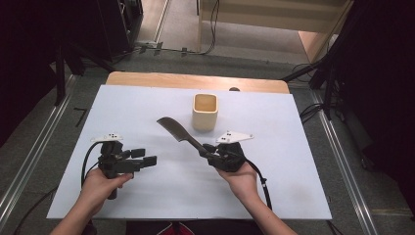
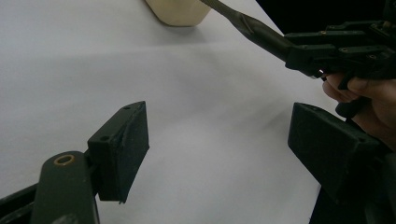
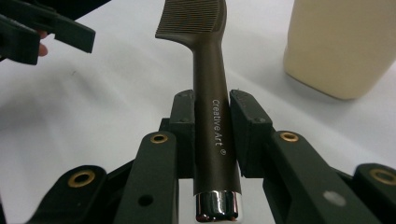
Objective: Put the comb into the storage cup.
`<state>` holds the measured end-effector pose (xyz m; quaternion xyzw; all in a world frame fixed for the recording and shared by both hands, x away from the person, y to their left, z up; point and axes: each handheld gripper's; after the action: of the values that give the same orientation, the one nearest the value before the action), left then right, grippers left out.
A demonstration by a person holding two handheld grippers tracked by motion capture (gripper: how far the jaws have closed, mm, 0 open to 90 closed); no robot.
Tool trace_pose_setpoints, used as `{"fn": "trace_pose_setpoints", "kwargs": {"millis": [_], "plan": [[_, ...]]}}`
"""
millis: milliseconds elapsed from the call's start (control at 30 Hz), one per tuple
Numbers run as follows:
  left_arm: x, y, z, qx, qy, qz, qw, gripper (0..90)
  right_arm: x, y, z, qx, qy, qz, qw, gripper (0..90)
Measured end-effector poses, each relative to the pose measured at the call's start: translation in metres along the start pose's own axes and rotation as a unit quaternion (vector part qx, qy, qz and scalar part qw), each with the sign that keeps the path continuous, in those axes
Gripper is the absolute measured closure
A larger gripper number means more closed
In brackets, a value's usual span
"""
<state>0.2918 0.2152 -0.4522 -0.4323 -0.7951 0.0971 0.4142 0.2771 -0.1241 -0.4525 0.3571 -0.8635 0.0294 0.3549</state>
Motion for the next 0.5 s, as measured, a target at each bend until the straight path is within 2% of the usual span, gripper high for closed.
{"fn": "trace_pose_setpoints", "kwargs": {"millis": [267,400,467,500], "plan": [[0.002,-0.002,-0.005,0.008,-0.014,-0.008,0.9998,22.4,-0.018,0.012,-0.009,-0.006,-0.030,0.020,0.9993,70.1],[0.000,-0.004,-0.011,0.003,-0.014,-0.024,0.9996,22.4,-0.024,0.017,-0.013,-0.006,-0.040,0.028,0.9988,70.0],[-0.001,-0.004,-0.014,0.006,-0.014,-0.025,0.9996,22.5,-0.025,0.017,-0.015,-0.007,-0.041,0.029,0.9987,70.1],[-0.002,-0.003,-0.018,0.002,-0.017,-0.017,0.9997,22.9,-0.028,0.020,-0.018,-0.005,-0.047,0.035,0.9983,70.0]]}}
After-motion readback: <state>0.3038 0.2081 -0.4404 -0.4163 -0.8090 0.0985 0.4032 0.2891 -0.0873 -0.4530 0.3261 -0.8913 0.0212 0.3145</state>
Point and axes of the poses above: each handheld gripper's, and its own axes: x roughly backward along the jaws, z roughly out of its underside, y roughly to its left, and after that the axes turned 5 degrees about y, right-handed
